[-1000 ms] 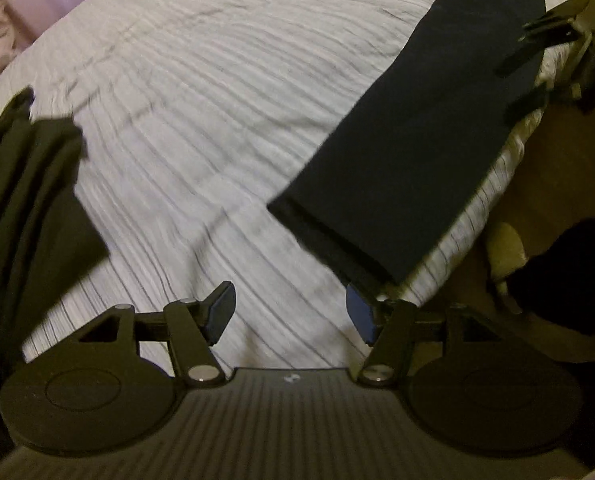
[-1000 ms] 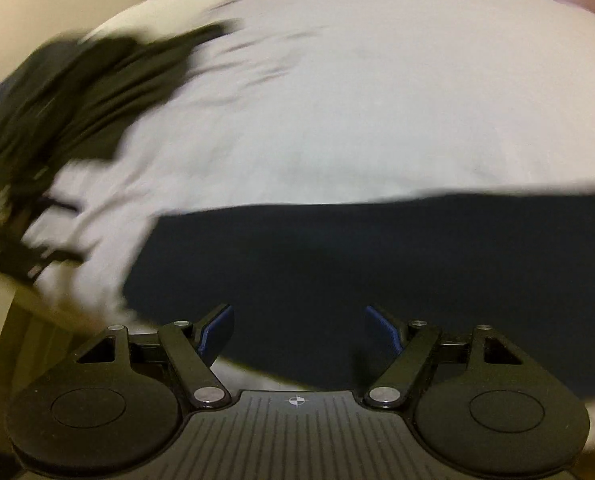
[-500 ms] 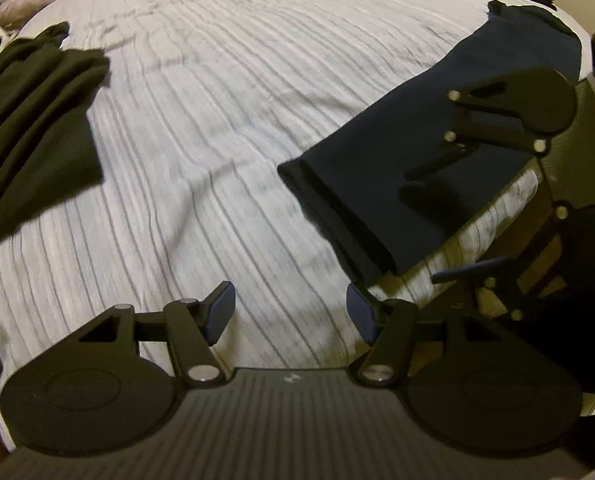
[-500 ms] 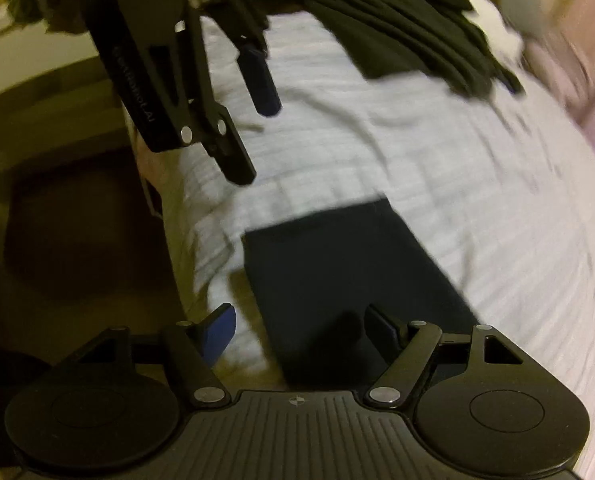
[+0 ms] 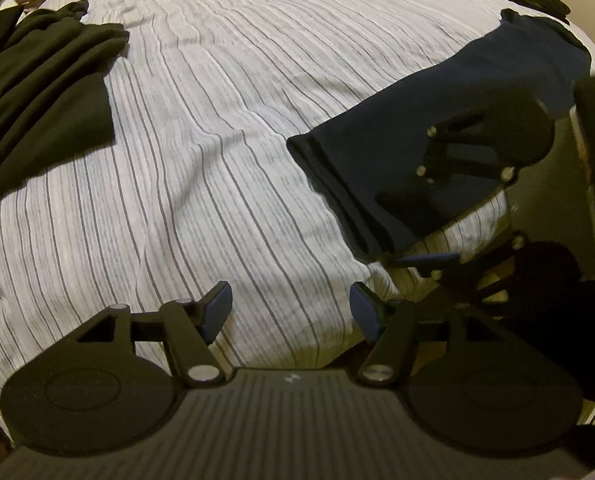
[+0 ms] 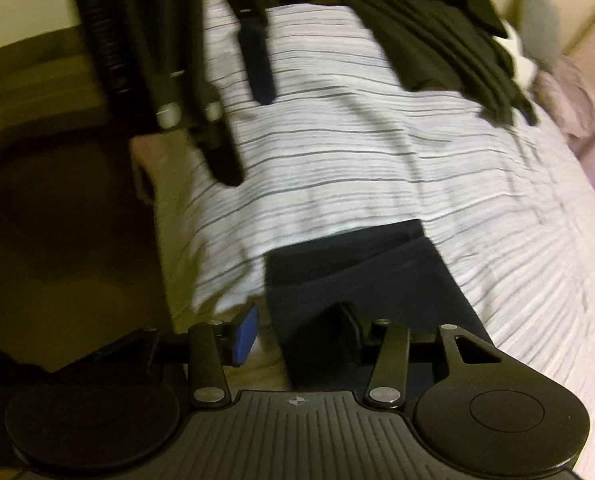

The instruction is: Fold clothes

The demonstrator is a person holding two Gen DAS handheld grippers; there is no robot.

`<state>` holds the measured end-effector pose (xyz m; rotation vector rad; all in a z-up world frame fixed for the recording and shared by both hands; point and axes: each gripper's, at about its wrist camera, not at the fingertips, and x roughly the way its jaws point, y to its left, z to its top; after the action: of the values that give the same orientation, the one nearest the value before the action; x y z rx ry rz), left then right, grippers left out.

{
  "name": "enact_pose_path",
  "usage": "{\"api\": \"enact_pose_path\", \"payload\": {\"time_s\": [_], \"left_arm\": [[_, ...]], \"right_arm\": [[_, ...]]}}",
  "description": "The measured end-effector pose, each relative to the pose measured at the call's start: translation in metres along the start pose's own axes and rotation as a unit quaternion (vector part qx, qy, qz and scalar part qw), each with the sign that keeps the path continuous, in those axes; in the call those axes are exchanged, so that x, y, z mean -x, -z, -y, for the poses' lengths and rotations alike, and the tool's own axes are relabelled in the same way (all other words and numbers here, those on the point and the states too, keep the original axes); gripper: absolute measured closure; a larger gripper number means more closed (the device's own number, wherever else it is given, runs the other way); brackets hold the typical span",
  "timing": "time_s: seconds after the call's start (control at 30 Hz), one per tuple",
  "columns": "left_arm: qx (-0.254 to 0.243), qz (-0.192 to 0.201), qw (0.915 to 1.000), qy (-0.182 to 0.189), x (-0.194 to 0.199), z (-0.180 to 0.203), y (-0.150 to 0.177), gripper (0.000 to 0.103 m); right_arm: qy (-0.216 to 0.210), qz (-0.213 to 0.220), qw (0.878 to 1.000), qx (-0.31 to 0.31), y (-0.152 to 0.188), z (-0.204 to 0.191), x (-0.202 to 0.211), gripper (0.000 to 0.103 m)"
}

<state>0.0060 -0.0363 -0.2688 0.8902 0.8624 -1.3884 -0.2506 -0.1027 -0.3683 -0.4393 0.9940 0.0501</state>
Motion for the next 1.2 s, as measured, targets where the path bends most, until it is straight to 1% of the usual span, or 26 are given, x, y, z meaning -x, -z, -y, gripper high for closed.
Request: {"api": "enact_pose_path", "payload": {"time_s": [0.07, 0.13, 0.2, 0.23, 0.27, 0.33, 0.4, 0.43, 0.47, 0.5, 0.53, 0.57, 0.6, 0.63, 0.67, 0.73, 0.8, 0.93, 1.03, 1.1, 1.13, 1.2], "left_arm": [[0.005, -0.003, 1.0000, 0.000, -0.001, -0.001, 0.002, 0.041], [0.001, -0.007, 1.0000, 0.001, -0.002, 0.001, 0.002, 0.041], [-0.005, -0.009, 0.9999, 0.003, -0.002, 0.003, 0.001, 0.041], [-0.008, -0.009, 0.9999, 0.004, -0.002, 0.004, 0.000, 0.041], [-0.011, -0.008, 0.9999, 0.004, -0.002, 0.005, -0.002, 0.041], [-0.015, -0.005, 0.9999, 0.003, -0.001, 0.007, -0.007, 0.041], [-0.014, -0.001, 0.9999, 0.004, -0.001, 0.007, -0.014, 0.041], [-0.013, 0.001, 0.9999, 0.004, -0.001, 0.008, -0.018, 0.041], [-0.013, 0.004, 0.9999, 0.005, -0.001, 0.009, -0.023, 0.041], [-0.014, 0.006, 0.9998, 0.008, -0.002, 0.011, -0.028, 0.041], [-0.016, 0.009, 0.9998, 0.010, -0.002, 0.013, -0.034, 0.041], [-0.020, 0.012, 0.9996, 0.014, -0.002, 0.017, -0.041, 0.041], [-0.027, 0.016, 0.9994, 0.017, -0.003, 0.022, -0.048, 0.041], [-0.037, 0.019, 0.9989, 0.022, -0.004, 0.028, -0.055, 0.041], [-0.046, 0.022, 0.9983, 0.028, -0.006, 0.035, -0.063, 0.041], [-0.064, 0.027, 0.9967, 0.041, -0.011, 0.051, -0.078, 0.041], [-0.085, 0.030, 0.9944, 0.057, -0.018, 0.069, -0.095, 0.041], [-0.124, 0.038, 0.9884, 0.080, -0.029, 0.109, -0.125, 0.041], [-0.137, 0.035, 0.9862, 0.086, -0.033, 0.126, -0.135, 0.041], [-0.135, 0.027, 0.9871, 0.082, -0.032, 0.127, -0.132, 0.041], [-0.132, 0.022, 0.9880, 0.077, -0.029, 0.125, -0.127, 0.041], [-0.118, 0.015, 0.9908, 0.065, -0.022, 0.111, -0.111, 0.041]], "right_arm": [[0.017, -0.002, 1.000, 0.007, -0.001, -0.006, -0.007, 0.046], [0.033, -0.004, 0.999, 0.015, -0.003, -0.012, -0.014, 0.045], [0.042, 0.004, 0.999, -0.004, -0.002, -0.006, -0.013, 0.046], [0.046, 0.009, 0.999, -0.015, -0.001, -0.002, -0.012, 0.056], [0.042, 0.015, 0.999, -0.029, 0.000, 0.003, -0.009, 0.069], [0.035, 0.029, 0.997, -0.056, 0.001, 0.015, 0.002, 0.085], [0.024, 0.052, 0.994, -0.097, 0.003, 0.034, 0.019, 0.086], [0.021, 0.063, 0.990, -0.126, 0.004, 0.046, 0.029, 0.087], [0.018, 0.074, 0.985, -0.156, 0.006, 0.059, 0.040, 0.088], [0.012, 0.085, 0.977, -0.196, 0.010, 0.074, 0.051, 0.088], [0.012, 0.095, 0.967, -0.237, 0.016, 0.088, 0.063, 0.088], [0.012, 0.107, 0.954, -0.281, 0.024, 0.104, 0.077, 0.088], [0.011, 0.119, 0.938, -0.326, 0.032, 0.121, 0.090, 0.088], [0.012, 0.130, 0.918, -0.374, 0.044, 0.137, 0.104, 0.088], [0.013, 0.140, 0.896, -0.422, 0.058, 0.152, 0.118, 0.088], [0.032, 0.153, 0.853, -0.499, 0.089, 0.174, 0.148, 0.088], [0.067, 0.156, 0.813, -0.557, 0.127, 0.190, 0.175, 0.088], [0.141, 0.140, 0.747, -0.635, 0.209, 0.208, 0.213, 0.088], [0.158, 0.129, 0.705, -0.680, 0.263, 0.213, 0.225, 0.088], [0.157, 0.129, 0.693, -0.692, 0.280, 0.215, 0.230, 0.088], [0.149, 0.135, 0.696, -0.689, 0.276, 0.217, 0.230, 0.088], [0.130, 0.149, 0.706, -0.681, 0.261, 0.219, 0.229, 0.088]]}}
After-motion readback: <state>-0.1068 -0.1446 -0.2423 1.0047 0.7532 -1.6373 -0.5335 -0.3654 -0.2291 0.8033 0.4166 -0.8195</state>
